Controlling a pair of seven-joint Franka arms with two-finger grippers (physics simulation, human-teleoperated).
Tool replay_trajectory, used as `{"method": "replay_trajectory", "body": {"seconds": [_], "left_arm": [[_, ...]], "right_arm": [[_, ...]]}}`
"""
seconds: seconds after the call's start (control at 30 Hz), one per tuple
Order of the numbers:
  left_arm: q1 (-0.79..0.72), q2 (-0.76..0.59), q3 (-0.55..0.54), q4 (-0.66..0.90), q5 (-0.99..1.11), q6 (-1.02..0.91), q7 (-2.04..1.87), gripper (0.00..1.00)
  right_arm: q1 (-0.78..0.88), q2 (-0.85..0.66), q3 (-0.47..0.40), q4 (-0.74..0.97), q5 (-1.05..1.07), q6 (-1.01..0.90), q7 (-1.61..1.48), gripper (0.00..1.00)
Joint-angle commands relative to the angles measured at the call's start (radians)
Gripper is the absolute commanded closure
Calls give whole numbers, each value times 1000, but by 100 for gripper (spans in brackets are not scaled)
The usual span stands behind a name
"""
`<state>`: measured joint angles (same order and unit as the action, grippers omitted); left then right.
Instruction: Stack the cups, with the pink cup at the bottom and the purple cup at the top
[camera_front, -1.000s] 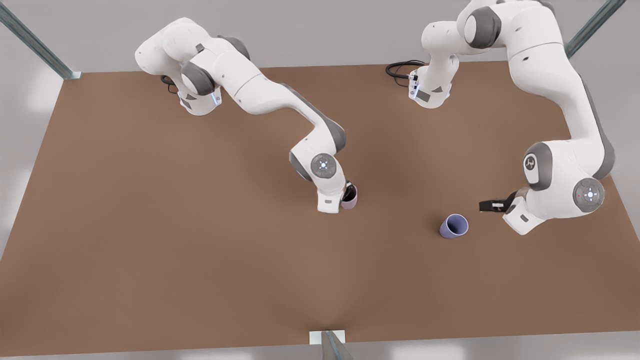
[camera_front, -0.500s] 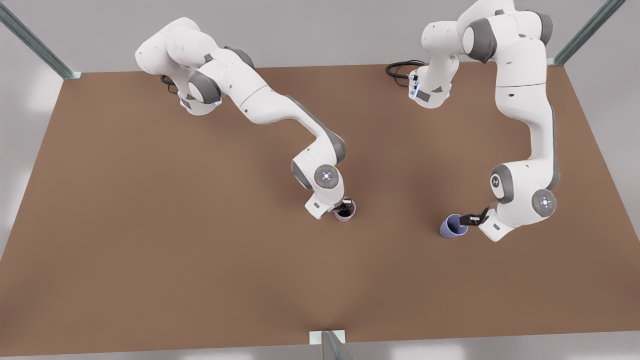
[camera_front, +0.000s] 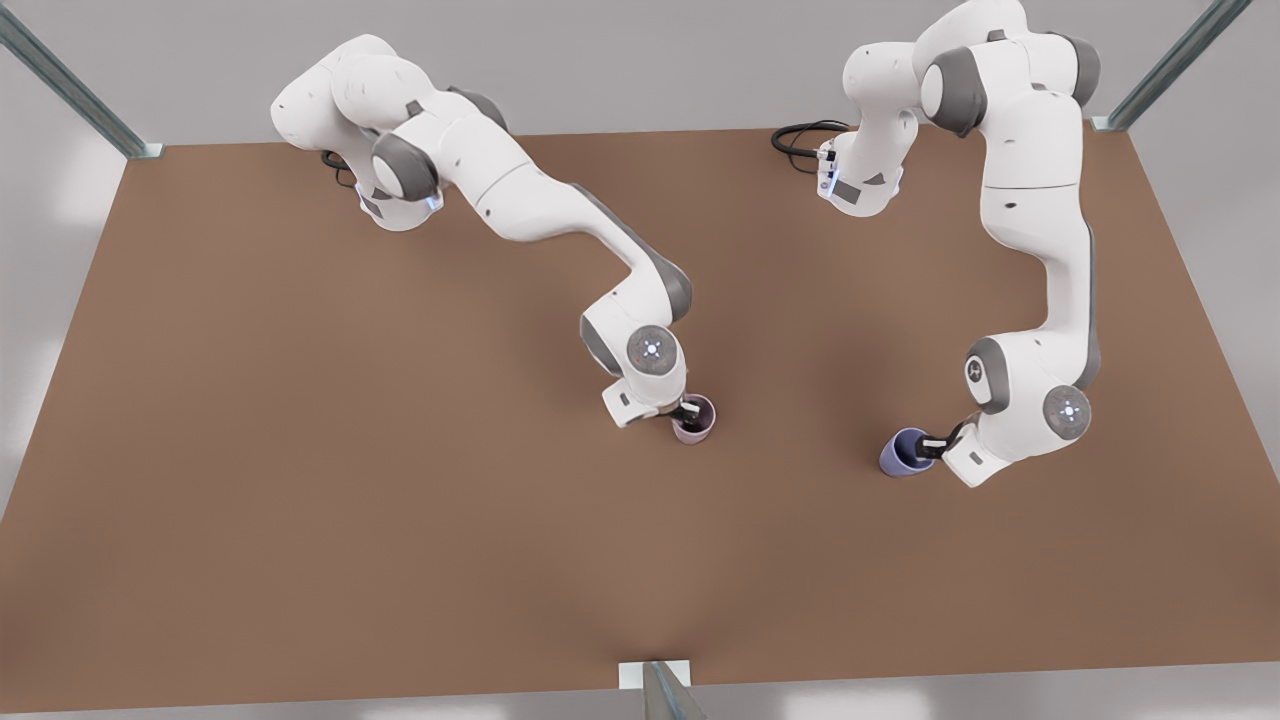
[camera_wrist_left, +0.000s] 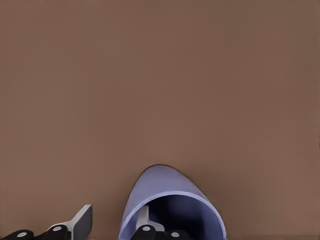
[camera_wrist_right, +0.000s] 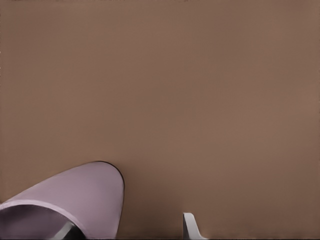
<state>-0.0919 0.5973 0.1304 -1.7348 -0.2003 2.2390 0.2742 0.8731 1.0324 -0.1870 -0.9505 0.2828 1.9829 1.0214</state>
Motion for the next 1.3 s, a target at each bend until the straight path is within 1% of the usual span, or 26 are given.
{"method": "replay_trajectory", "body": {"seconds": [0.0,0.03,0.07,0.13,0.17,0.2,0.23,0.27,0.3,0.33,0.37,0.4,0.43,0.47,0.5,0.53,0.57,0.63,0.7,0.8,0.83,0.9,1.03,1.1,1.17,1.27], "left_arm": [[-3,1,-2,0,1,2,39,42],[-5,2,-2,0,-1,2,39,42],[-5,2,-6,1,-1,2,39,44],[-5,2,-9,1,-1,4,39,58],[-5,2,-9,1,-1,4,39,63],[-5,2,-9,1,-1,2,37,64],[-5,2,-11,1,-1,4,36,69],[-6,2,-11,1,-1,4,34,69],[-6,2,-11,1,-2,4,34,71],[-6,2,-9,1,-7,2,34,71],[-6,1,-9,1,-7,1,33,72],[-6,-2,-11,1,-7,-4,33,77],[-6,-7,-11,3,-8,-13,31,79],[-6,-13,-11,4,-8,-24,33,79],[-6,-19,-15,5,-7,-36,31,79],[-8,-28,-15,8,-8,-47,28,79],[-12,-48,-20,12,-8,-73,22,79],[-31,-102,-45,14,-7,-125,-62,79],[-89,-160,-45,15,-7,-170,-179,79],[-222,-214,-45,73,-7,-279,-437,79],[-279,-225,-46,77,-7,-283,-536,79],[-301,-225,-101,89,-7,-285,-668,79],[-302,-209,-213,133,-2,-277,-857,79],[-324,-203,-218,136,-1,-268,-894,79],[-348,-169,-218,179,-1,-260,-934,79],[-371,-143,-216,182,7,-219,-942,79]], "right_arm": [[0,-8,0,1,7,-41,184,21],[0,-21,0,-2,7,-47,183,22],[0,-29,0,-2,7,-49,183,22],[-3,-52,0,-4,24,-62,180,21],[-3,-57,1,-4,27,-62,181,21],[-5,-64,1,-5,29,-68,181,21],[-8,-83,1,-5,30,-92,180,21],[-19,-116,1,-19,30,-99,158,21],[-69,-250,7,-141,16,-95,80,8],[-147,-380,15,-261,6,-93,-47,0],[-246,-587,15,-448,-50,-95,-252,0],[-342,-751,8,-594,-53,-119,-515,0],[-454,-804,20,-580,-79,-285,-658,0],[-604,-828,107,-576,-184,-314,-783,0],[-815,-841,222,-574,-249,-377,-964,0],[-904,-844,231,-559,-254,-384,-1089,0],[-962,-839,228,-530,-255,-460,-1153,0],[-956,-891,230,-527,-344,-489,-1156,0],[-957,-911,225,-518,-344,-493,-1156,0],[-961,-896,224,-492,-352,-500,-1143,0],[-1007,-890,201,-452,-297,-497,-1146,0],[-971,-871,221,-450,-304,-503,-1146,0],[-976,-876,216,-432,-304,-506,-1146,0],[-984,-879,207,-419,-304,-509,-1146,0],[-973,-874,202,-409,-306,-536,-1147,0],[-971,-857,202,-409,-301,-532,-1146,0]]}}
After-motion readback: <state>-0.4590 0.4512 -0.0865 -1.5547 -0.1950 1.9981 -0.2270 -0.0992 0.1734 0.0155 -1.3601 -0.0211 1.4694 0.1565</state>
